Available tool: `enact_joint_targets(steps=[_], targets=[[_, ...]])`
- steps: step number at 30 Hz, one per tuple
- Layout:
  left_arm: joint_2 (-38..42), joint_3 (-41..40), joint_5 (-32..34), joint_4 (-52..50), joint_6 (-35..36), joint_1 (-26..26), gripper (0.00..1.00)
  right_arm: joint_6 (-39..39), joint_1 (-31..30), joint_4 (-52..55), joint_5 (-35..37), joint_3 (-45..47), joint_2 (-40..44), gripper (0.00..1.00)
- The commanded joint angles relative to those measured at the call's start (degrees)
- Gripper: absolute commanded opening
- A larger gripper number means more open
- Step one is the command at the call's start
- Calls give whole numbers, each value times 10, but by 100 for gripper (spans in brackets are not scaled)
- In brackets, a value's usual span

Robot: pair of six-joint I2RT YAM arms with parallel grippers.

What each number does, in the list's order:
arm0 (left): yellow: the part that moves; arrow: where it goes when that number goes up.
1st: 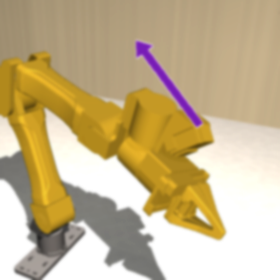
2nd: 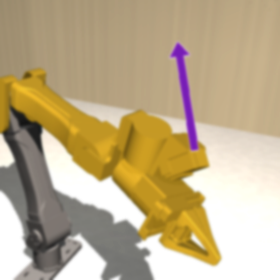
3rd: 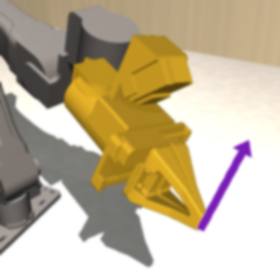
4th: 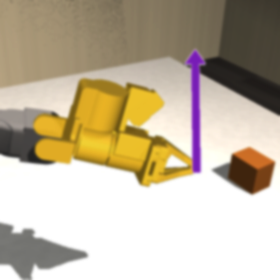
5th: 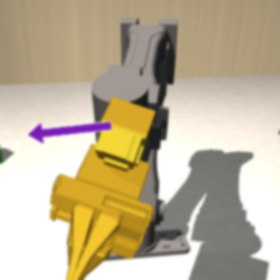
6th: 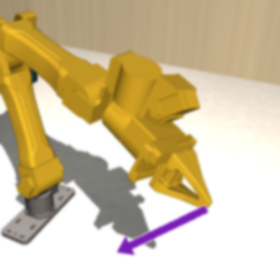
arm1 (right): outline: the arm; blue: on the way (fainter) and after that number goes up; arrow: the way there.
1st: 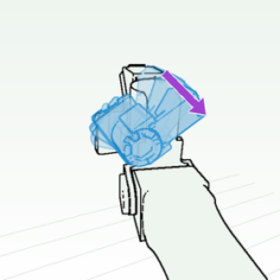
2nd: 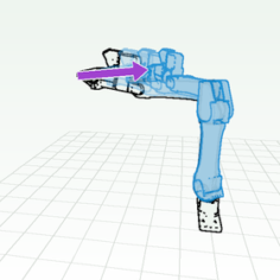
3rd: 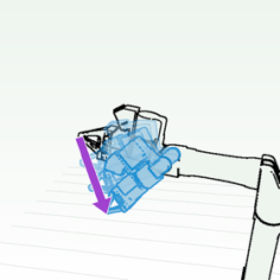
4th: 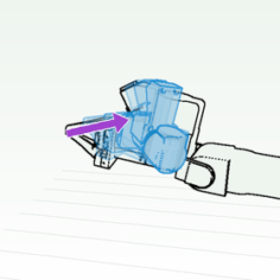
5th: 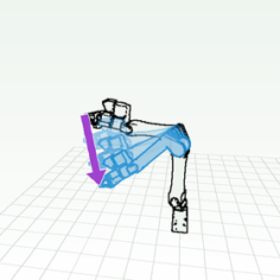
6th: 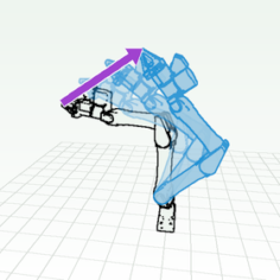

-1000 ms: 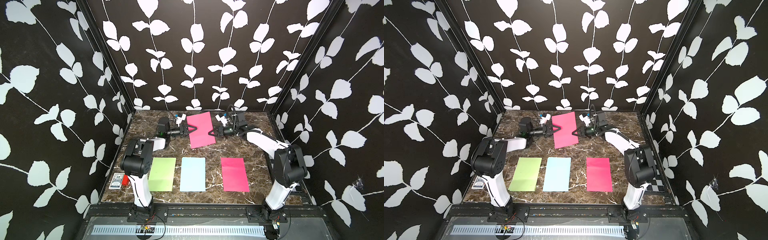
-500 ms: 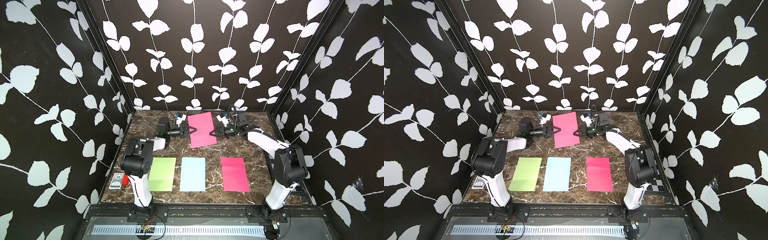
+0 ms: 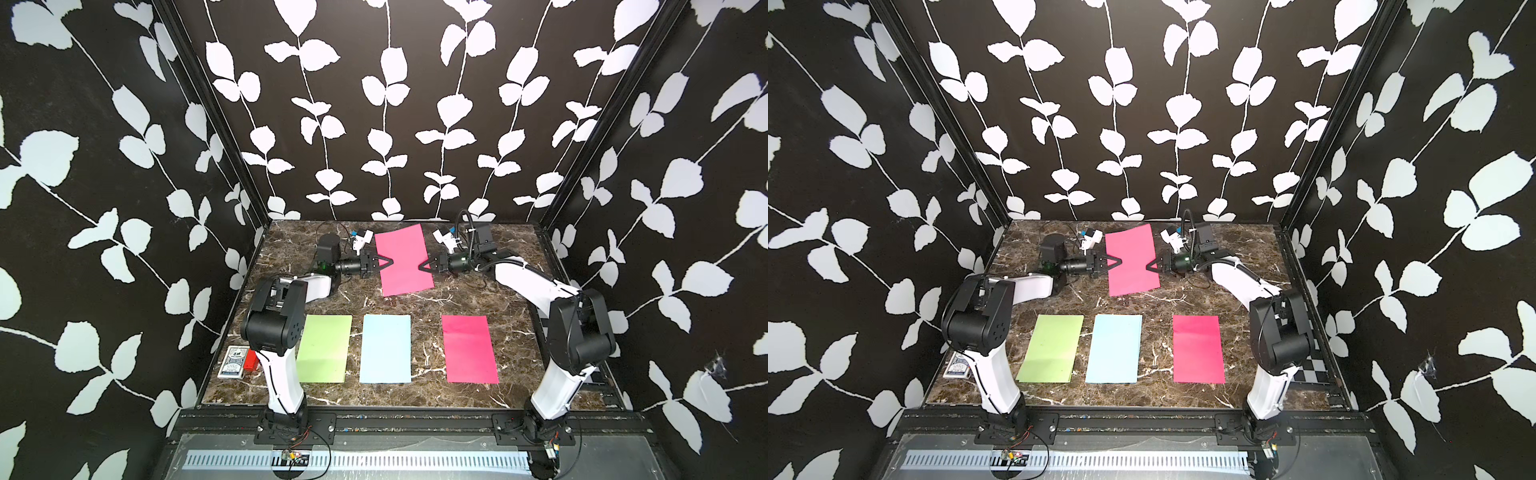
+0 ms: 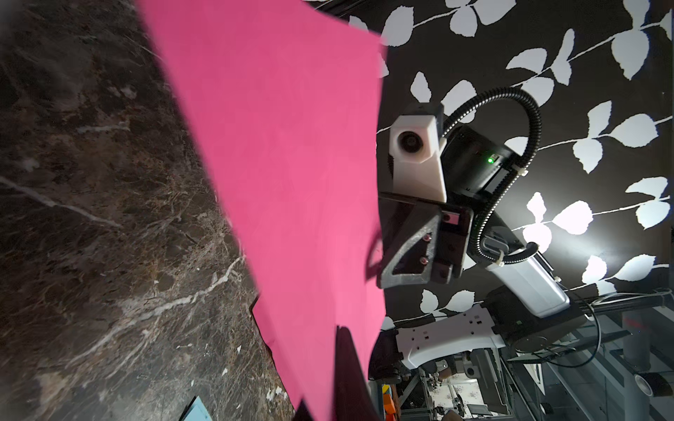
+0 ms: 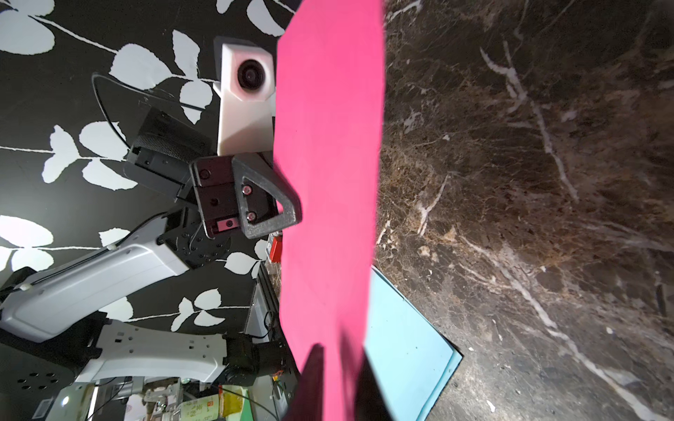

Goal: Sort the scattered colored papers by color
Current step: Pick up the colored paper from the center of the board.

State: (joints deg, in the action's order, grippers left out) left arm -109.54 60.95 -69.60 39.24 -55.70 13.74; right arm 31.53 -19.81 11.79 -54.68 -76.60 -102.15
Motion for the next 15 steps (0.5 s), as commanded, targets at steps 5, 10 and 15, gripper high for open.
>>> enact_joint_targets(steps=[5,10,15], targets=[[52,18,13,-56,46,2,0,-15,4,20,64,3,37,54],[73,28,22,-104,74,2,0,-14,8,26,97,11,56,70],[97,27,40,-130,88,3,0,-9,23,32,157,53,92,78]])
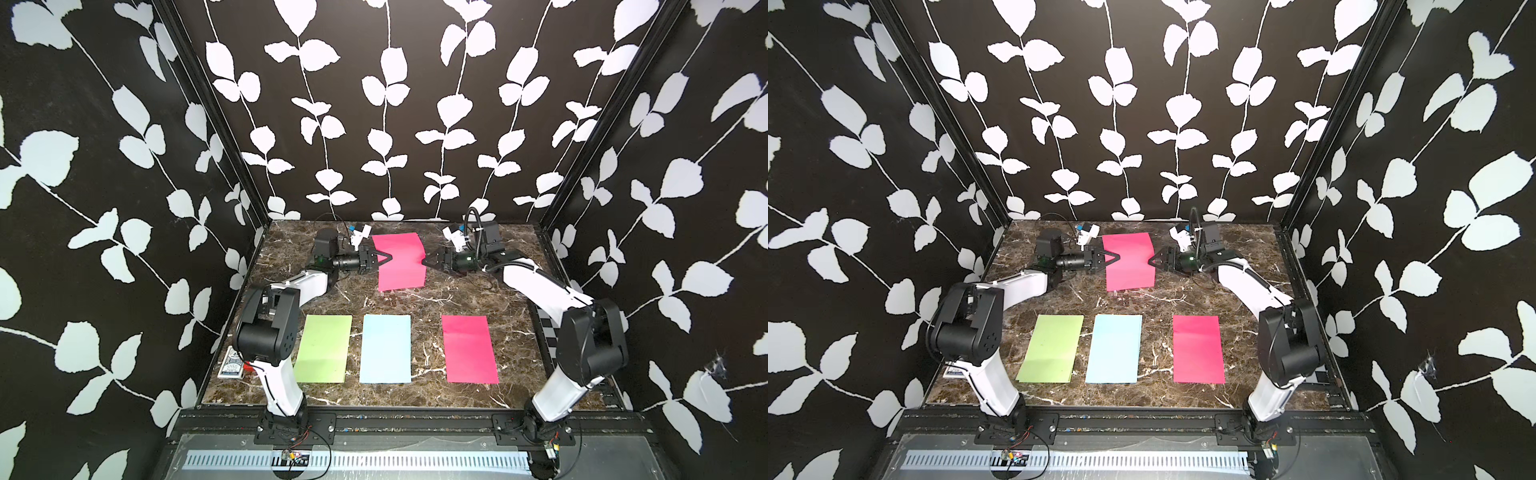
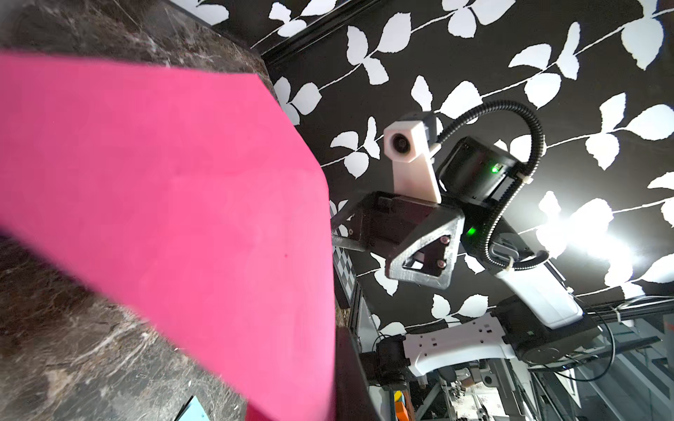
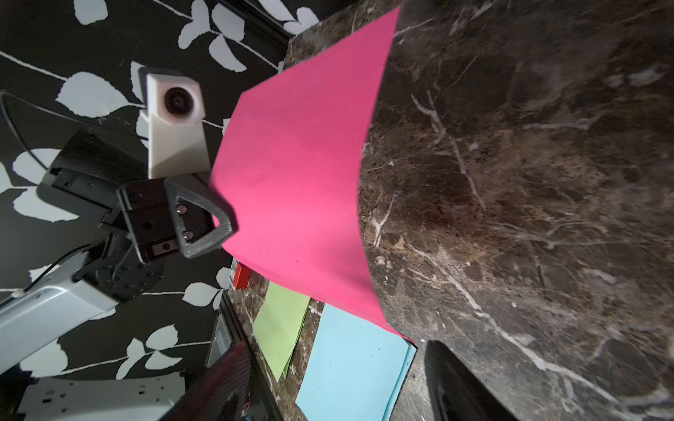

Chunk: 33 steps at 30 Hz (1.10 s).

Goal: Sort the scattered colored papers by color
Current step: Pick up the colored paper from the center of the board, then place the colored paper.

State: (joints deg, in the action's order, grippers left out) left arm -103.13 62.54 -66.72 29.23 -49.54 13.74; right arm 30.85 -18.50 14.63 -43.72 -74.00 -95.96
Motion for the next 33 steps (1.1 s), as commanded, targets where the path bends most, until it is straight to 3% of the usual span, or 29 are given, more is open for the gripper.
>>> enact_joint_targets(steps=[1,9,15,24,33], targets=[[40,11,15,-41,33,4,0,-3,15,12,64,33,38,79],[94,22,81,-177,128,42,0,-41,23,84,262,104,164,81],[82,40,137,-185,122,105,0,-58,25,119,389,169,303,85],[8,90,220,-114,39,240,0,-39,25,134,463,261,475,90],[-35,92,317,-36,-73,361,0,-35,26,151,481,271,535,91]])
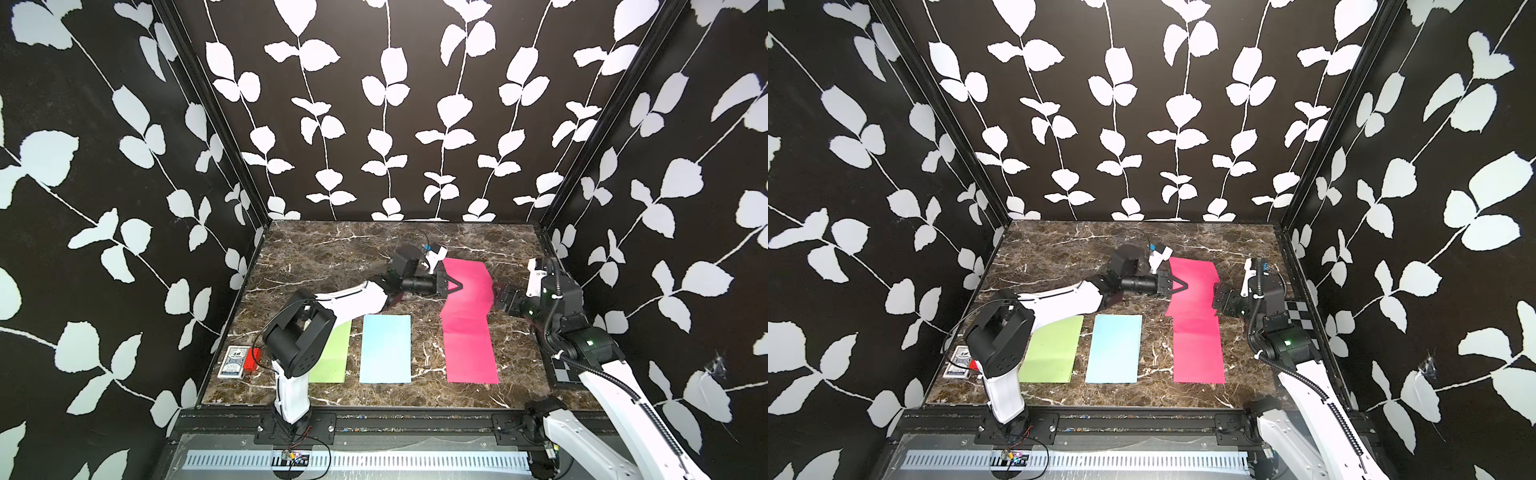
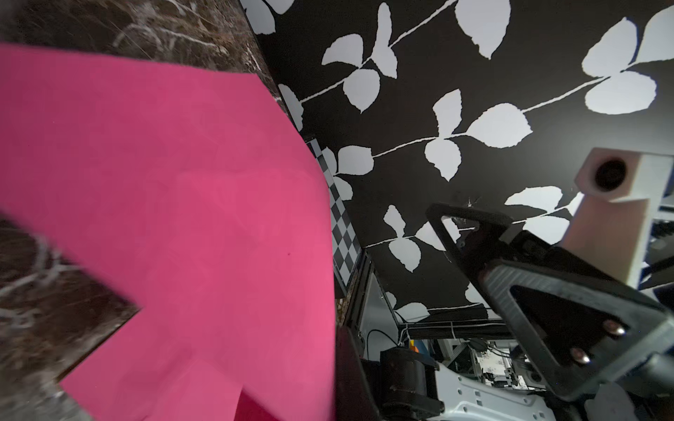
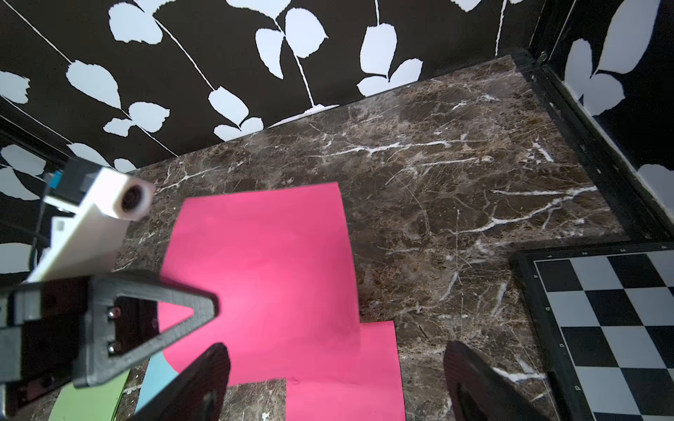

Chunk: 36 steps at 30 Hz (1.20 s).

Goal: Sort the scattered colored papers by color
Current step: Place the colored paper.

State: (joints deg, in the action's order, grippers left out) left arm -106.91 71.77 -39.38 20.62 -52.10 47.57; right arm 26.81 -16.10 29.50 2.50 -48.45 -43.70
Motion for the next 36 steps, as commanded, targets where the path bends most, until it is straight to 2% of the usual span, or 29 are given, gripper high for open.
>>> enact_joint_targets(steps=[1,9,16,36], targets=[[2,-9,66,57,-57,34,0,7,2,1,20,17,16,91],[-16,-91,156,110,-133,94,0,20,2,-6,13,32,24,92],[-65,-157,155,191,-199,102,0,18,1,-9,14,38,21,92],[-1,-163,96,77,-136,103,0,12,2,-24,24,61,-12,93]])
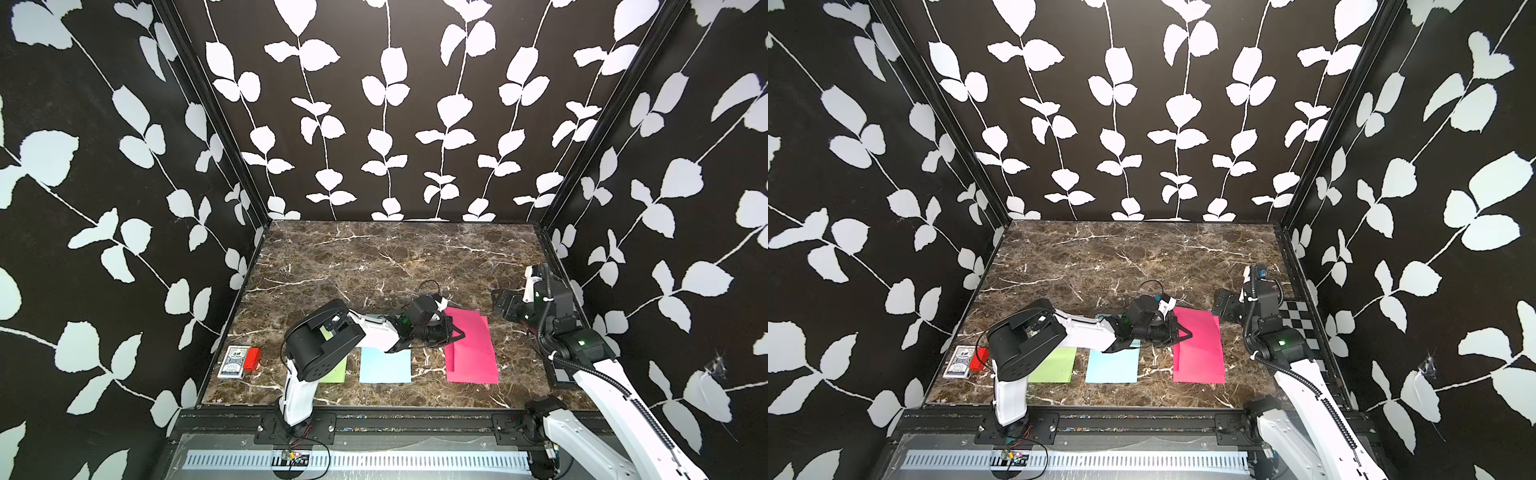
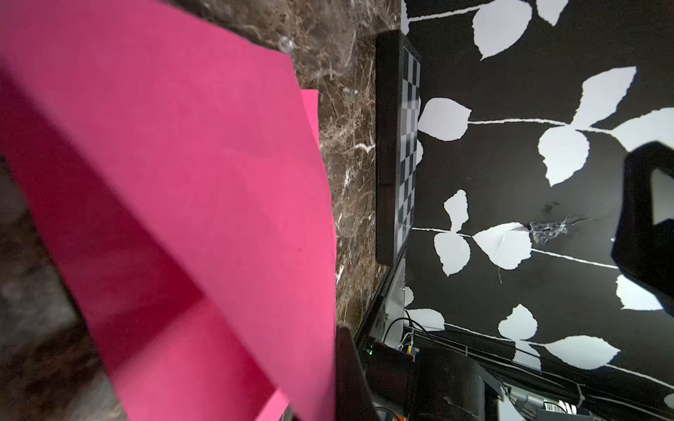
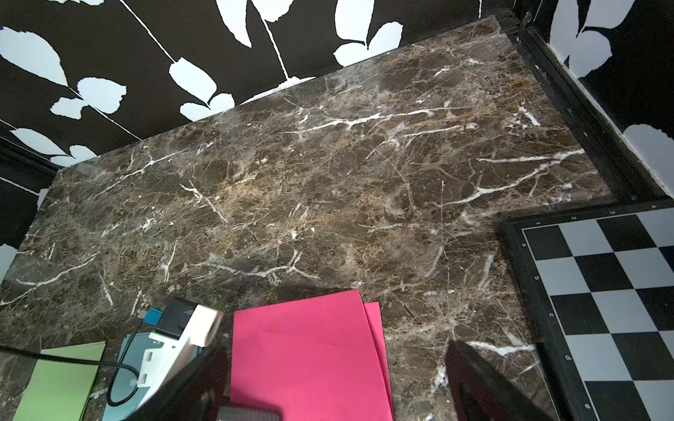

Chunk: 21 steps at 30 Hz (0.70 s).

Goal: Sort the scattered colored papers by color
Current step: Place the colored paper.

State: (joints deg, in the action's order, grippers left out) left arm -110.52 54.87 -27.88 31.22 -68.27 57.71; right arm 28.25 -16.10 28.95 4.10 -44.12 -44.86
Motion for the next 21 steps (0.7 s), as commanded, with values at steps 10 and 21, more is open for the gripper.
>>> enact_joint_targets(steps=[10,21], targets=[[10,15,-42,-48,38,1,0,-1,2,-20,6,19,0,93],[-36,32,-70,-14,22,-3,0,-4,2,-20,6,21,-10,93]])
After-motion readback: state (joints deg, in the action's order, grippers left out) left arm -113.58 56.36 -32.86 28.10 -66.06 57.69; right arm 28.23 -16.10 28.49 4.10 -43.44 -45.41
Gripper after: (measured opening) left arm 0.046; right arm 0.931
